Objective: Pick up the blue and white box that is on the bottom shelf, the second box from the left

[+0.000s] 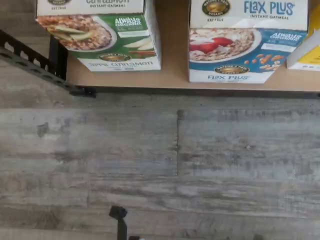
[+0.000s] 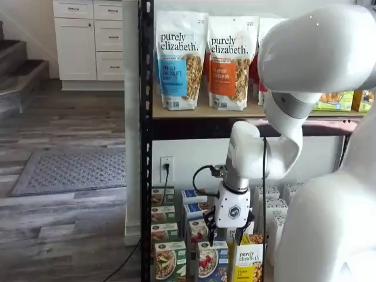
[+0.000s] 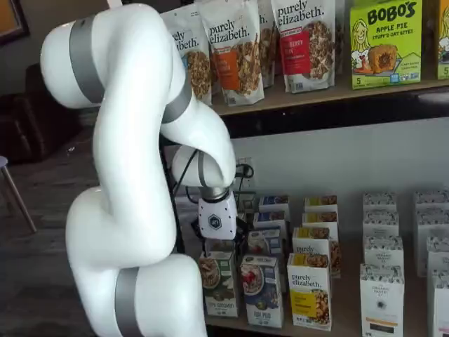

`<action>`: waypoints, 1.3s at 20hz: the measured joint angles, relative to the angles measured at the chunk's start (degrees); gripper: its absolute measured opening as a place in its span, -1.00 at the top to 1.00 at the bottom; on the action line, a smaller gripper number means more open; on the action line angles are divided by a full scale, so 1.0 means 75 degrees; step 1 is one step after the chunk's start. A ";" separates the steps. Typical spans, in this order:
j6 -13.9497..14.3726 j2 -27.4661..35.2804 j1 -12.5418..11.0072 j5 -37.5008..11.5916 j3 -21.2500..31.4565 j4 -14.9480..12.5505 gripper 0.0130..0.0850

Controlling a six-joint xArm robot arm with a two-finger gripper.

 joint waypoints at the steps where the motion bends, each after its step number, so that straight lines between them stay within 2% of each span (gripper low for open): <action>1: -0.0029 0.0097 -0.0001 0.0014 -0.0057 0.0033 -1.00; 10: -0.0043 0.0921 0.0119 -0.0182 -0.0540 0.0159 -1.00; 15: 0.0202 0.1310 0.0165 -0.0294 -0.0766 -0.0077 -1.00; 20: 0.0320 0.1697 0.0215 -0.0710 -0.0866 -0.0189 -1.00; 26: 0.0694 0.1957 0.0381 -0.1112 -0.0900 -0.0448 -1.00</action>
